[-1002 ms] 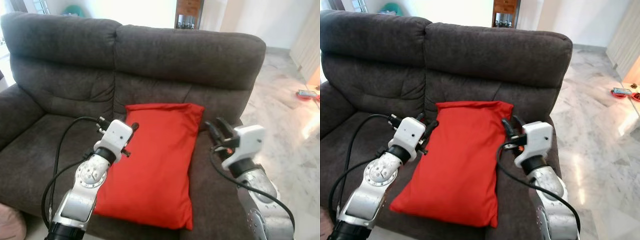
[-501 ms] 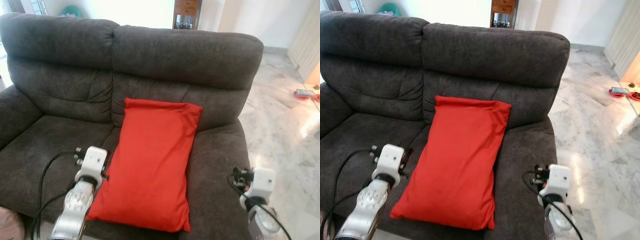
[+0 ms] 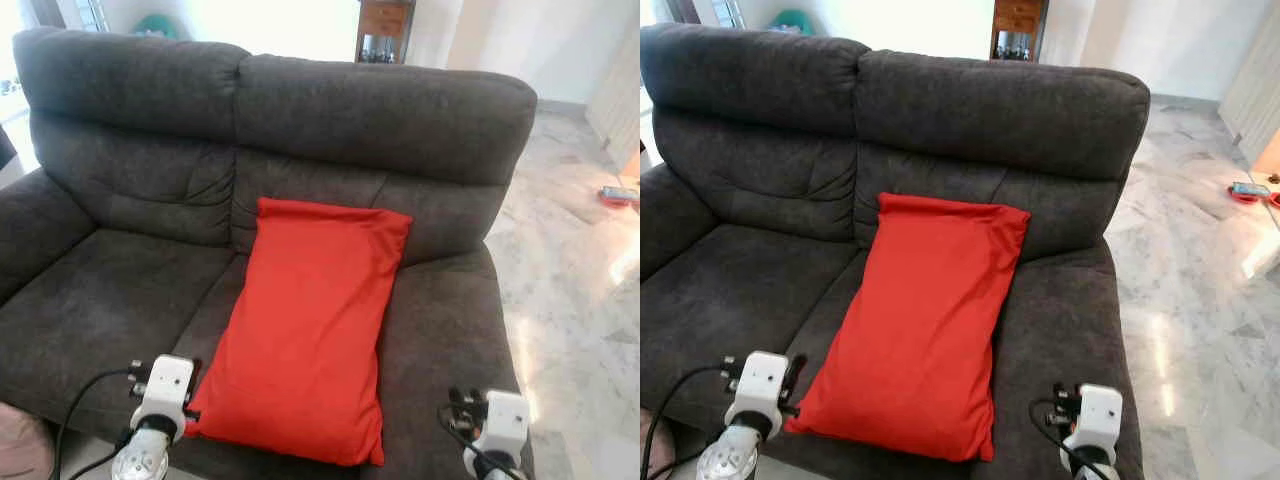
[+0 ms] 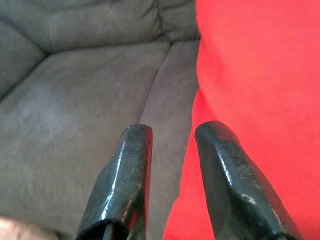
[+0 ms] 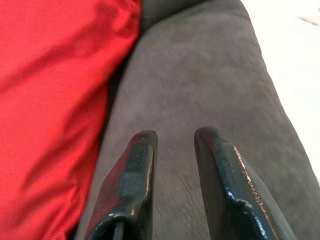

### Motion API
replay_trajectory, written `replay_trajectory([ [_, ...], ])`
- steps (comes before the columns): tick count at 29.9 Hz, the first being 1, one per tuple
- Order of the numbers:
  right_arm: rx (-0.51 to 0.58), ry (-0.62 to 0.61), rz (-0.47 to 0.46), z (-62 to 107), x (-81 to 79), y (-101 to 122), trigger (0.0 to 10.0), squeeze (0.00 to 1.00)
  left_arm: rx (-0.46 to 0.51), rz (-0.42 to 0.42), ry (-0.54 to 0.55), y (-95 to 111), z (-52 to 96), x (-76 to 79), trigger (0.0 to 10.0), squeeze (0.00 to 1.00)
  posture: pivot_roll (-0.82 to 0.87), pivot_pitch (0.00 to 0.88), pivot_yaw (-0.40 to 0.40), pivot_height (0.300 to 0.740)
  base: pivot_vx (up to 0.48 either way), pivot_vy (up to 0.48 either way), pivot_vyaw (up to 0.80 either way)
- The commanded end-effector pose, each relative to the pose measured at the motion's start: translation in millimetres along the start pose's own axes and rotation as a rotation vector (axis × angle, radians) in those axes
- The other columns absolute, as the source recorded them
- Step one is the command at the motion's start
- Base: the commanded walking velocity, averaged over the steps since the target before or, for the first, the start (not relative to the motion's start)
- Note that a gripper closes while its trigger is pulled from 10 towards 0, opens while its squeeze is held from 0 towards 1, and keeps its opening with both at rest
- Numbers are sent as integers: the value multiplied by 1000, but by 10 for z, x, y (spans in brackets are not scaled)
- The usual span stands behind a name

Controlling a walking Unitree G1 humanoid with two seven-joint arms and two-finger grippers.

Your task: Move the pillow to the sofa from floor

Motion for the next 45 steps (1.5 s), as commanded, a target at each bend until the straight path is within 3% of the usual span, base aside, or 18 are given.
replay_trajectory([
  [1, 11, -14, -2, -11, 47, 26, 10000, 0, 8, 12, -2, 17, -18, 8, 10000, 0, 23, 0, -39, 740, 0, 0, 0],
  [22, -3, 5, -8, -88, -2, -40, 10000, 0, 90, -5, -52, 114, -57, 155, 10000, 0, 22, 0, -38, 740, 0, 0, 0],
  [45, -17, 7, -10, -152, -26, -33, 10000, 0, 86, 3, -51, 97, -65, 153, 10000, 0, 21, 18, -41, 740, -32, 0, 0],
])
Point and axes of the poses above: a point about 5 cm out from each wrist's last joint towards the gripper, its own z axis pointing back from the gripper into the wrist, its own y axis along the axis of the wrist's last joint, x = y × z, the point moved 1 cm from there along -z, pointing out of the wrist towards the gripper, and after that the axes turned 7 degrees about -z, right-handed, at the moved point
